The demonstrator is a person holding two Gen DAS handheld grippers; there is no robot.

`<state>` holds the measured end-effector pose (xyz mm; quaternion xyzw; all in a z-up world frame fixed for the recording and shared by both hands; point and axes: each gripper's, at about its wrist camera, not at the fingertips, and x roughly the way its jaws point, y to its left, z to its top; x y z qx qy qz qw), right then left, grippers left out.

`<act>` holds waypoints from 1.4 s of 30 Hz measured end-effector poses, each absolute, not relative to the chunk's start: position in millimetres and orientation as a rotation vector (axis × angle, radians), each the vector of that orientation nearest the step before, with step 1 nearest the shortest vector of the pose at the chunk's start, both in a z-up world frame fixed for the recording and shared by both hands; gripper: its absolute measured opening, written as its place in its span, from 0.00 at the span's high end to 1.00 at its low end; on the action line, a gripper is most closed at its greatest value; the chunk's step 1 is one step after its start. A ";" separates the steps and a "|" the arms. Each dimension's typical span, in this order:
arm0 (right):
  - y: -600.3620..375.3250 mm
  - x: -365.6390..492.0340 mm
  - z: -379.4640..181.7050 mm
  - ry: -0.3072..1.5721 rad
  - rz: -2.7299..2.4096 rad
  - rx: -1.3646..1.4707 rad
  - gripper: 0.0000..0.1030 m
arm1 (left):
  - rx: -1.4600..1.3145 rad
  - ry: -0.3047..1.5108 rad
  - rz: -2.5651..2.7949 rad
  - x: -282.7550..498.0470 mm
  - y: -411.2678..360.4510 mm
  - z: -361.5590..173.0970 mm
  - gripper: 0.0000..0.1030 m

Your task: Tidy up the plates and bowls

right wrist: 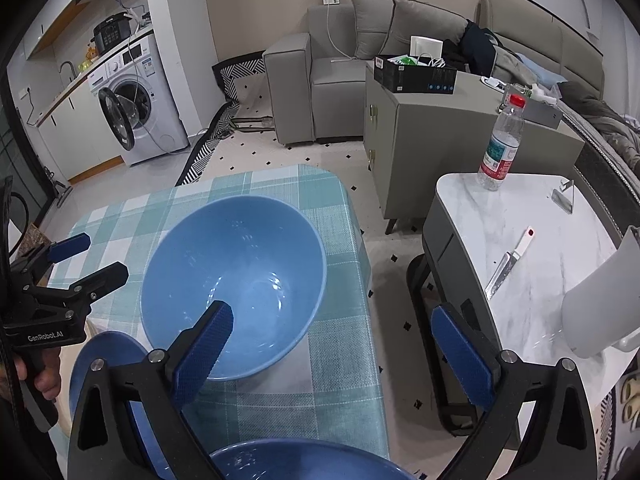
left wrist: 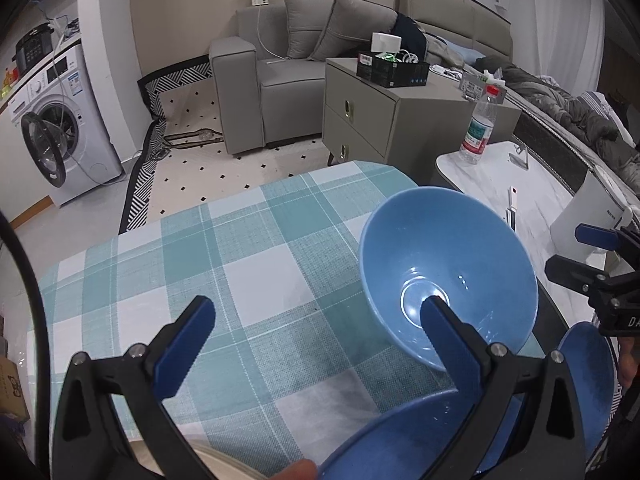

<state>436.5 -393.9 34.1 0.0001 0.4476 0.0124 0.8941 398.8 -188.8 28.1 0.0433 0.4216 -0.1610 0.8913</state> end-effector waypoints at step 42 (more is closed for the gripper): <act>-381.4 462.2 -10.9 1.000 0.141 -0.032 0.81 | 0.190 0.972 -0.447 413.6 -233.6 0.8 0.82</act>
